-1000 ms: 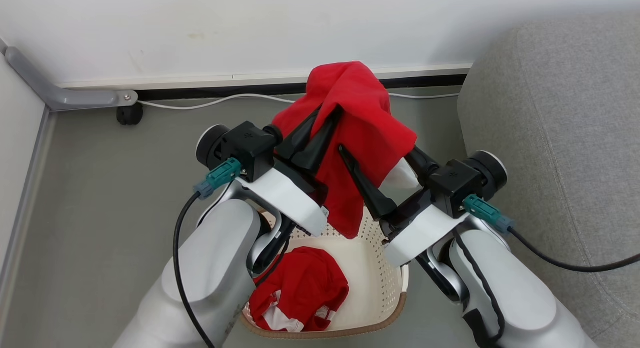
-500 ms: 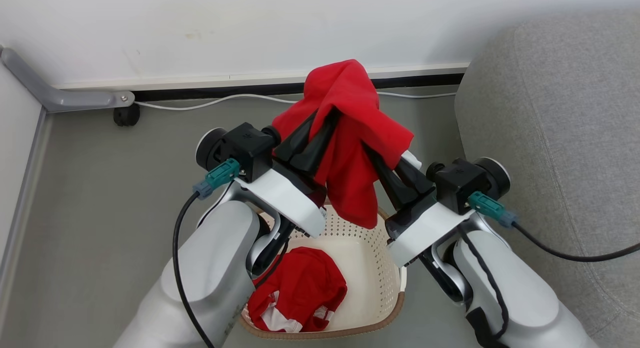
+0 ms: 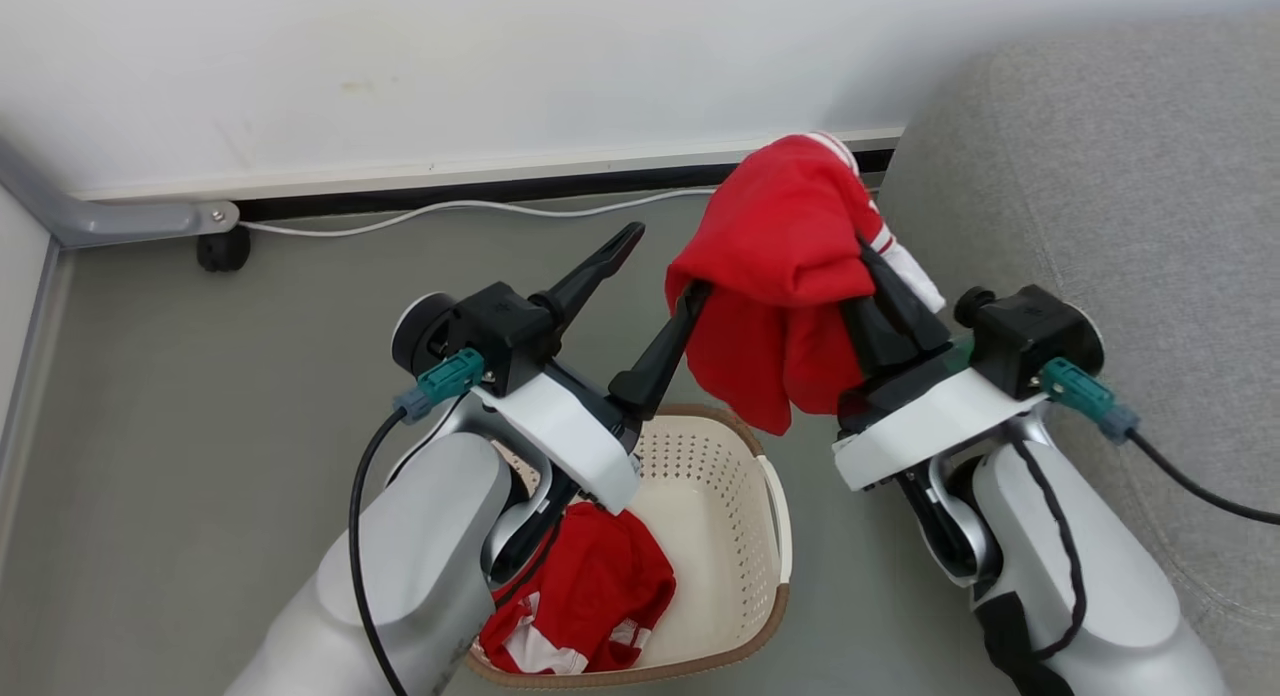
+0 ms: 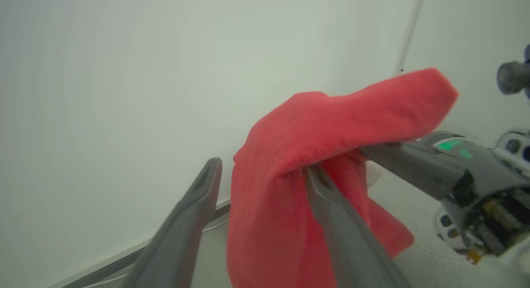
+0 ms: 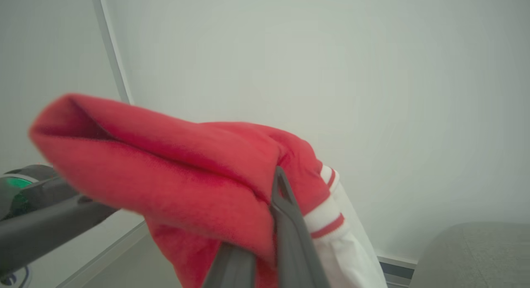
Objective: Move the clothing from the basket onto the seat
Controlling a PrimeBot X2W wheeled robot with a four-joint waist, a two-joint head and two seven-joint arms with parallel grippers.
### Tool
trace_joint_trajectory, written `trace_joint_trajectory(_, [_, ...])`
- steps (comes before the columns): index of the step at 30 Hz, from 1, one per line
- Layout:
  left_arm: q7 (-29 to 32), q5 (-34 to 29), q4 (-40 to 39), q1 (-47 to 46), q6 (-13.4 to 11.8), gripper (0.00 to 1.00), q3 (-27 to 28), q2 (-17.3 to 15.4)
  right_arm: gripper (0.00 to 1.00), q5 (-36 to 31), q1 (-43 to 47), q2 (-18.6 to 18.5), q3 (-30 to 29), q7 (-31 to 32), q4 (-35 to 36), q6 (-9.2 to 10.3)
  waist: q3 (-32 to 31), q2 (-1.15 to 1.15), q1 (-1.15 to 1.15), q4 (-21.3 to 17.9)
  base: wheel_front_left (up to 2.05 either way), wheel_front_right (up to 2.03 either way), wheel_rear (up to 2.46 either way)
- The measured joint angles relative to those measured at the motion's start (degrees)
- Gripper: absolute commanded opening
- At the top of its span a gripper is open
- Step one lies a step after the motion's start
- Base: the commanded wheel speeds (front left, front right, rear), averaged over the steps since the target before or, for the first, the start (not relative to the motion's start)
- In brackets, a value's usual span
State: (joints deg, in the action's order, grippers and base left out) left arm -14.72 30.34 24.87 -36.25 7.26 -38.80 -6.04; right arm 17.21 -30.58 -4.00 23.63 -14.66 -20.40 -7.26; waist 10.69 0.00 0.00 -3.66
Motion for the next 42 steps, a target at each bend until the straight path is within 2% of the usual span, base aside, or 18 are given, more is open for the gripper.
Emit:
trace_joint_trajectory(14, [0.01,0.43,0.13,3.58,0.00,1.00,-1.64,-1.32,0.00,-0.46,2.15,0.07,-6.25,0.00,1.59,0.00,-1.23,0.00,0.00,-6.21,0.00,0.00,0.00])
trace_joint_trajectory(35, [0.01,0.52,0.38,7.90,0.00,1.00,-3.15,-2.00,0.00,-0.43,5.88,-0.73,-11.58,0.00,3.02,0.00,-5.70,0.00,0.00,-22.52,0.00,0.00,0.00])
trace_joint_trajectory(42, [0.01,0.52,0.40,7.91,0.00,1.00,-3.36,-1.94,0.00,-0.01,7.76,-0.65,-15.10,0.00,4.82,0.00,-5.65,0.00,0.00,-26.35,0.00,0.00,0.00])
